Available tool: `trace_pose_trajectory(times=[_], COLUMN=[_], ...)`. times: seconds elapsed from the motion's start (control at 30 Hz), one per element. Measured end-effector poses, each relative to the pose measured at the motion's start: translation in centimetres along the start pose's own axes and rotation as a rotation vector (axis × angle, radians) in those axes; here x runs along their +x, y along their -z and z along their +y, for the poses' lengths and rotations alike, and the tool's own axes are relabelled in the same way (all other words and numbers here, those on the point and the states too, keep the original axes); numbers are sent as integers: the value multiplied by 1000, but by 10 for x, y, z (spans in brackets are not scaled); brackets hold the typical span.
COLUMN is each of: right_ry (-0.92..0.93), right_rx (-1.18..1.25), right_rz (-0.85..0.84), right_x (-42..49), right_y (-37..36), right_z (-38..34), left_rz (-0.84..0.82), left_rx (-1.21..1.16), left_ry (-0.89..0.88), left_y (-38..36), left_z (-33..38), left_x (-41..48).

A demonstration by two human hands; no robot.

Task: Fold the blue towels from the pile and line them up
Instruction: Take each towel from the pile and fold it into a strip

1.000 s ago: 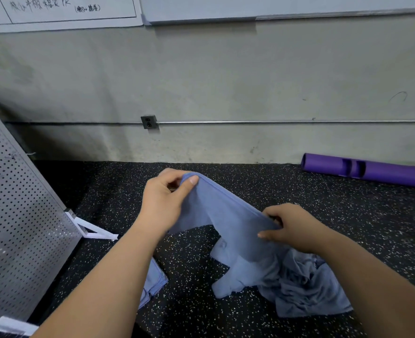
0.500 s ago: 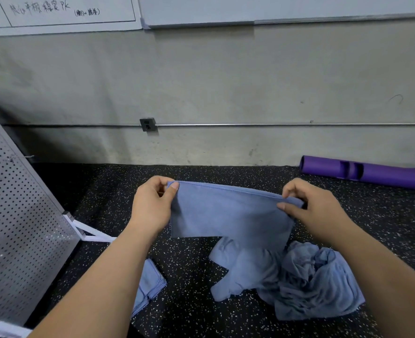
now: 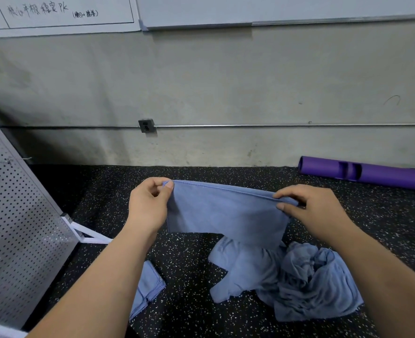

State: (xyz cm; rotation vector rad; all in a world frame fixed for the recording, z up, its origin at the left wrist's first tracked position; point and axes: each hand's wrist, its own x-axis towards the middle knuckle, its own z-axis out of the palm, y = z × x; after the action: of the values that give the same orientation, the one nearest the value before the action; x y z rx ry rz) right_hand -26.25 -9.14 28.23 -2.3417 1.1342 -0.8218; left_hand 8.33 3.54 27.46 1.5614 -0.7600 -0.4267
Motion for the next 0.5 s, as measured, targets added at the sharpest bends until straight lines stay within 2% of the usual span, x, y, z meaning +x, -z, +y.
trace_pose_trajectory(times=[0.23, 0.5], right_ry=[3, 114], right_rx=[-116, -26], right_rz=[-27, 70], right_x=[2, -2], right_y=[-7, -10], right_z=[0, -22], left_rz=[5, 24], left_rx=[-31, -56], left_ry=[6, 64], left_y=[-2, -12], left_z=[1, 8], left_x=[-1, -7])
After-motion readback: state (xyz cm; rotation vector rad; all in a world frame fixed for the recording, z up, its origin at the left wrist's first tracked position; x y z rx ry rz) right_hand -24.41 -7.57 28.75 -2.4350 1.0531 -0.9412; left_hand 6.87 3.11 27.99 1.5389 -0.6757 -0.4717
